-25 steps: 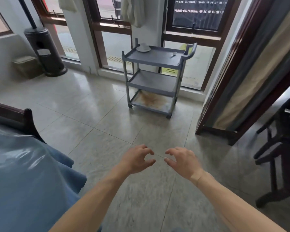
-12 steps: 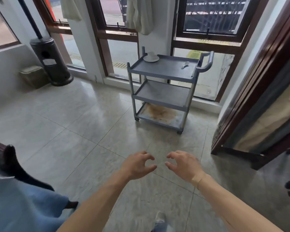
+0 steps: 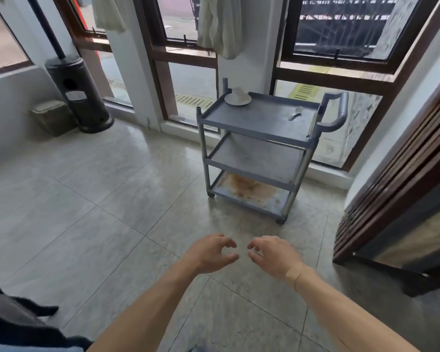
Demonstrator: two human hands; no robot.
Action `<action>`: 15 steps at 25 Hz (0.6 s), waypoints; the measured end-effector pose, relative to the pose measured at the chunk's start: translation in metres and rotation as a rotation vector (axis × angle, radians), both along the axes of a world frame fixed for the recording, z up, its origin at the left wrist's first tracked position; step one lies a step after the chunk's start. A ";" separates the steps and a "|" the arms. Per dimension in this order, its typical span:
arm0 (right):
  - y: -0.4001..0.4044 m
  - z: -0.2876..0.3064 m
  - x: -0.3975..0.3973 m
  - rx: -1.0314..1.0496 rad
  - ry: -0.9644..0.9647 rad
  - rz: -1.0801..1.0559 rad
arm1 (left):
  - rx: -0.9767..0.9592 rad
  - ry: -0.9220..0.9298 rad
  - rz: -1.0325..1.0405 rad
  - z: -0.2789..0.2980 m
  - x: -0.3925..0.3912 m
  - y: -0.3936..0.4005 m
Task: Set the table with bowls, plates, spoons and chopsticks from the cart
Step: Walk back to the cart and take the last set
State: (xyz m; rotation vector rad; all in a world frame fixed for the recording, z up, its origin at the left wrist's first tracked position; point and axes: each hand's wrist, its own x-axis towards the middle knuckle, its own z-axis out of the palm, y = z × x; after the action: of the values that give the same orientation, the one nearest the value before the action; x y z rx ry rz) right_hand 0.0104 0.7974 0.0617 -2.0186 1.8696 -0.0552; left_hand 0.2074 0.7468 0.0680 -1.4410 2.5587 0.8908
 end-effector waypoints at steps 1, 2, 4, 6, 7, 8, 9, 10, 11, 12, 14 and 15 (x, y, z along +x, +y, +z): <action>-0.014 -0.002 -0.002 0.006 -0.003 -0.003 | 0.003 0.001 -0.003 -0.002 -0.001 -0.016; -0.029 -0.004 -0.003 0.012 -0.003 -0.008 | 0.007 0.001 -0.010 -0.004 -0.003 -0.031; -0.058 -0.008 -0.007 0.019 -0.002 -0.024 | 0.014 0.005 -0.025 -0.008 -0.006 -0.063; -0.092 -0.011 -0.010 0.023 0.012 -0.031 | 0.012 0.003 -0.041 -0.013 -0.008 -0.101; -0.112 -0.013 -0.009 0.020 0.020 -0.034 | 0.011 0.001 -0.049 -0.015 -0.008 -0.123; -0.134 -0.014 -0.009 0.013 0.024 -0.046 | 0.011 -0.001 -0.061 -0.017 -0.008 -0.147; -0.155 -0.015 -0.009 0.008 0.024 -0.065 | 0.009 -0.007 -0.076 -0.018 -0.008 -0.172; -0.179 -0.015 -0.008 0.002 0.024 -0.082 | 0.010 -0.011 -0.090 -0.019 -0.008 -0.199; -0.200 -0.014 -0.007 0.001 0.027 -0.092 | 0.017 -0.014 -0.102 -0.020 -0.008 -0.224; -0.220 -0.012 -0.004 0.002 0.030 -0.098 | 0.031 -0.018 -0.116 -0.019 -0.007 -0.246; -0.255 -0.009 0.002 0.006 0.032 -0.124 | 0.049 -0.031 -0.156 -0.016 -0.003 -0.286; -0.273 -0.009 0.004 0.001 0.033 -0.138 | 0.038 -0.035 -0.175 -0.015 -0.001 -0.309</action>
State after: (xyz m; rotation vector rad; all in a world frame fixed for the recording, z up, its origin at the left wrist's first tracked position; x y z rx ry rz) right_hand 0.0141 0.5240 0.0528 -1.8981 2.0274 -0.0587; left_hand 0.2061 0.4381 0.0532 -1.1887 2.5782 0.8751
